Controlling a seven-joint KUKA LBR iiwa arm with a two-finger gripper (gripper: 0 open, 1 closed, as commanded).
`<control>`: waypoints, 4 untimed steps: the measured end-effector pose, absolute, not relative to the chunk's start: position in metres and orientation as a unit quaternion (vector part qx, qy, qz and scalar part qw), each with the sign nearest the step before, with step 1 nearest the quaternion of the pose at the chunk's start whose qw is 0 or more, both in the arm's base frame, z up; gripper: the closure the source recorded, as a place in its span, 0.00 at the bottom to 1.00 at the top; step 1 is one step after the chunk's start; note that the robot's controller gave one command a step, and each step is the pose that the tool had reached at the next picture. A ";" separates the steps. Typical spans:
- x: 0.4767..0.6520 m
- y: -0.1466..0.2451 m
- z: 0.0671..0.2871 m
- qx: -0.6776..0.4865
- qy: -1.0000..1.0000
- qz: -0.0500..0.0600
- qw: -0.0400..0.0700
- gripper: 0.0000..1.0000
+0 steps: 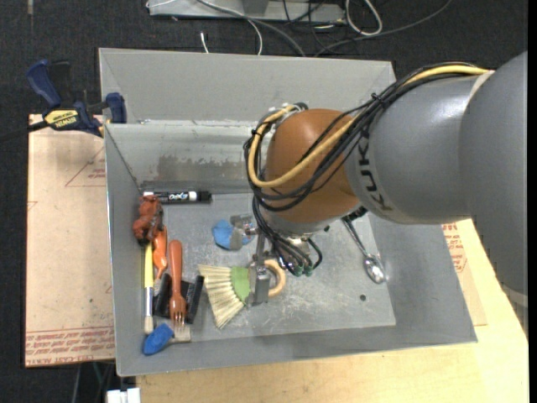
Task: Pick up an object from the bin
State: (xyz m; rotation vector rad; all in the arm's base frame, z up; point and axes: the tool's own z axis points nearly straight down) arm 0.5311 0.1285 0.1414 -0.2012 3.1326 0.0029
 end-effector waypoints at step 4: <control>0.527 0.147 0.070 -0.091 0.996 0.003 0.003 1.00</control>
Offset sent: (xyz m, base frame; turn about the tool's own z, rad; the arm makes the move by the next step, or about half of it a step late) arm -0.0157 0.0280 -0.0265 -0.1445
